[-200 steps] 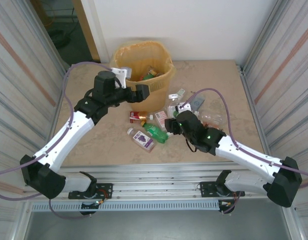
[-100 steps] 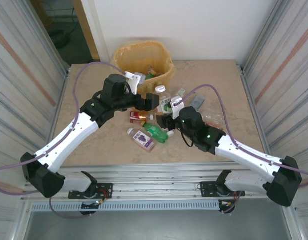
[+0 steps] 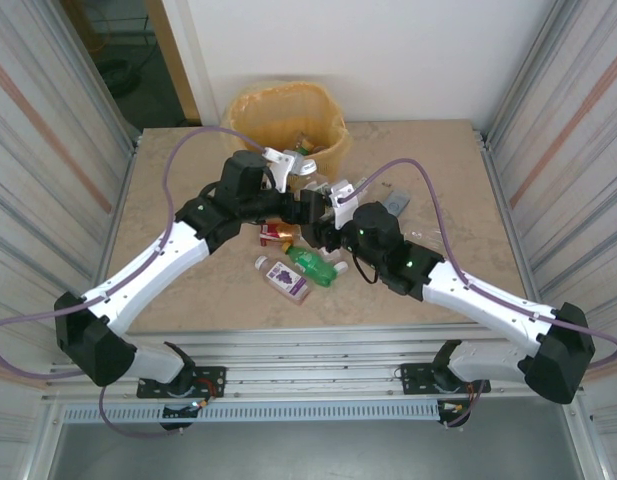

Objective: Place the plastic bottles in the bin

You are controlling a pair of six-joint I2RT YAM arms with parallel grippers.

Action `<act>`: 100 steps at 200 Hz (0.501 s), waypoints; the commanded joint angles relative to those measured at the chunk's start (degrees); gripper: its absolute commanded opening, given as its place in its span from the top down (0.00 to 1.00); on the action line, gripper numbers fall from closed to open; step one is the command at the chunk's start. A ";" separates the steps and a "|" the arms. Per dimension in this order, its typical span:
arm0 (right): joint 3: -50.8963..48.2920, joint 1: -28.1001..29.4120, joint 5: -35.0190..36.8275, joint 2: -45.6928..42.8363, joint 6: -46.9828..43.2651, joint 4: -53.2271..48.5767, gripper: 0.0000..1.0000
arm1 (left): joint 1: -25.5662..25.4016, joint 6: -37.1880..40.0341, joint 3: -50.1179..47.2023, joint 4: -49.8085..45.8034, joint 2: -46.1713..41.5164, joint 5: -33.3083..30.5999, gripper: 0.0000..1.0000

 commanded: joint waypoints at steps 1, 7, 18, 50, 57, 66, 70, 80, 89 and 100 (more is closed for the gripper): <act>2.37 -0.09 -1.28 0.22 -1.71 1.97 0.51 | -0.39 -0.43 -0.44 2.57 0.08 1.53 0.34; 2.33 -0.13 -1.28 0.16 -1.72 1.92 0.50 | -0.38 -0.46 -0.44 2.72 0.06 1.75 0.39; 2.32 -0.18 -1.18 0.13 -1.72 1.81 0.47 | -0.35 -0.45 -0.49 2.94 -0.02 1.87 0.47; 2.18 -0.24 -0.13 -0.13 -1.67 1.21 0.27 | -0.41 -0.21 -0.36 2.75 -0.36 1.27 0.74; 2.26 -0.25 0.40 -0.13 -1.65 0.82 0.20 | -0.39 0.02 -0.28 2.58 -0.42 1.04 0.77; 2.28 -0.25 1.28 -0.22 -1.47 0.45 0.12 | -0.35 0.33 -0.20 2.21 -0.55 0.73 0.79; 2.30 -0.24 1.69 -0.26 -1.45 0.27 0.09 | -0.36 0.56 -0.10 2.08 -0.59 0.52 0.80; 2.23 -0.25 2.51 -0.54 -1.43 -0.24 0.04 | -0.39 1.07 0.02 1.73 -0.88 -0.37 0.80; 2.11 -0.24 3.08 -0.75 -1.41 -0.68 0.02 | -0.35 1.56 0.09 1.54 -1.22 -1.21 0.80; 2.05 -0.24 3.80 -1.24 -1.37 -1.23 0.02 | -0.35 2.16 0.39 1.29 -1.66 -2.46 0.81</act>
